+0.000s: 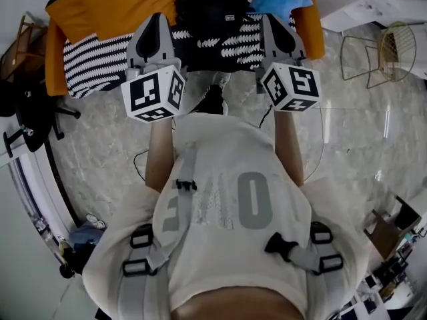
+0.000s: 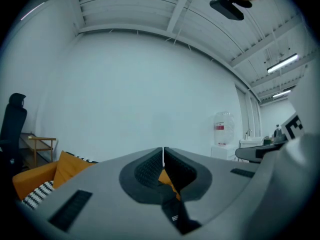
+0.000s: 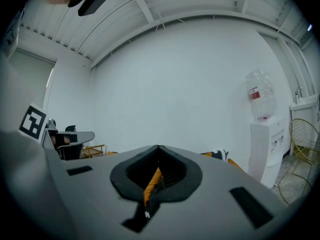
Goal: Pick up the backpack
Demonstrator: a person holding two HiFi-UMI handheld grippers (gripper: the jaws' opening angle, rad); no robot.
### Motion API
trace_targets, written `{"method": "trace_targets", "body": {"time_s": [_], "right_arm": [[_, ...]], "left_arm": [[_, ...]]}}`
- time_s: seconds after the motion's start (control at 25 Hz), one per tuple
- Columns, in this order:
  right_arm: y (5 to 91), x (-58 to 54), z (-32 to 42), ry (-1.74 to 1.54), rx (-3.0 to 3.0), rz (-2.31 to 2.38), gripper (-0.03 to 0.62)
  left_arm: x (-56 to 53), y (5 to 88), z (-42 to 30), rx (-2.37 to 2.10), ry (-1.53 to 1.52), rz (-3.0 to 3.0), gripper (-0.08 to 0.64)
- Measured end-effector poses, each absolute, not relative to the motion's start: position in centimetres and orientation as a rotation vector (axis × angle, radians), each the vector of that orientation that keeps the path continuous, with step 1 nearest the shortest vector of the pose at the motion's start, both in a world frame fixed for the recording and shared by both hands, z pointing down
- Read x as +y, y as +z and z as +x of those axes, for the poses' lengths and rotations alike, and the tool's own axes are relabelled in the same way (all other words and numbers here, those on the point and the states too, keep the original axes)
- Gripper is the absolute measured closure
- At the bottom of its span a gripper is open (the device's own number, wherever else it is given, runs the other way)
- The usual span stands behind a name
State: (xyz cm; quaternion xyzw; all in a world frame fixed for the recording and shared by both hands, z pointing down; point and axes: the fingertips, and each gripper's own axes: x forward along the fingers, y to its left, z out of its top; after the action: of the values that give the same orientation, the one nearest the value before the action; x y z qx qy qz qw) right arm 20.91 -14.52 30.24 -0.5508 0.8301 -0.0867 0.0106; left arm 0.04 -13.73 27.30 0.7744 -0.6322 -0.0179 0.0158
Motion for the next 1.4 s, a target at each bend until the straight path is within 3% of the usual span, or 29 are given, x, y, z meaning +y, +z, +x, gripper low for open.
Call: {"method": "trace_targets", "body": {"time_s": [0.84, 0.92, 1.0, 1.08, 1.2, 1.4], "right_arm": [[26.6, -16.9, 22.9, -0.172, 2.560, -1.697, 0.584], [25.7, -17.4, 22.5, -0.159, 2.580, -1.652, 0.584], [25.4, -18.0, 21.6, -0.195, 2.610, -1.574, 0.332], [25.3, -18.6, 21.1, -0.243, 2.607, -1.529, 0.231], [25.8, -19.6, 20.8, -0.287, 2.608, -1.523, 0.210], [27.4, -21.1, 20.4, -0.330, 2.659, -1.524, 0.212]], "left_arm": [[-17.1, 22.3, 1.5, -1.971, -0.165, 2.518, 0.535], [-17.4, 21.5, 1.3, -1.950, -0.188, 2.541, 0.491], [-17.6, 21.3, 1.3, -1.916, -0.193, 2.564, 0.356], [-17.9, 21.5, 1.3, -1.892, -0.225, 2.562, 0.279], [-18.4, 22.1, 0.9, -1.889, -0.236, 2.536, 0.238], [-19.8, 23.3, 0.2, -1.926, -0.199, 2.501, 0.238]]}}
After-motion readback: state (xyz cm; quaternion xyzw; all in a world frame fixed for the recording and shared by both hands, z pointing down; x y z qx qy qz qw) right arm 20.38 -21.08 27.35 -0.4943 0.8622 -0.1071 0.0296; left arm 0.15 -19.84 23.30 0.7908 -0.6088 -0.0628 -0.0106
